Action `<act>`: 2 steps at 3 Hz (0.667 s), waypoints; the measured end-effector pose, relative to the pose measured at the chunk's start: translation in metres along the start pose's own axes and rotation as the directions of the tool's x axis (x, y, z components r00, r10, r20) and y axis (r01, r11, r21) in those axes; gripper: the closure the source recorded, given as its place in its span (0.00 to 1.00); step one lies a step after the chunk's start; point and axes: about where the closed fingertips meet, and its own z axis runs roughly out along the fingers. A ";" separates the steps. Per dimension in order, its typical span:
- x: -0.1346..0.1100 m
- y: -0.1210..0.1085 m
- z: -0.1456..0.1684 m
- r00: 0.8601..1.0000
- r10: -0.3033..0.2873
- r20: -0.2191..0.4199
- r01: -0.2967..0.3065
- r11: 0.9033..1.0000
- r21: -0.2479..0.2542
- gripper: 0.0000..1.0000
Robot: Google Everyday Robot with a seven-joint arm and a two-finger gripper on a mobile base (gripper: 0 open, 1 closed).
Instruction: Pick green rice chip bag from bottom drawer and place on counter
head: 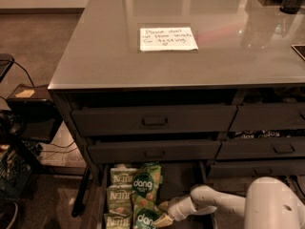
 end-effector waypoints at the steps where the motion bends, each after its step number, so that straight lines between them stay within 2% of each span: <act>1: -0.015 0.021 -0.014 0.999 -0.019 0.027 0.019 1.000 0.000 0.89; 2: -0.029 0.038 -0.029 0.998 -0.046 0.050 0.046 0.999 0.013 1.00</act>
Offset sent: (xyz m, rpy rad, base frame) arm -0.0331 -0.0029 0.0816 0.0679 -0.0905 0.0019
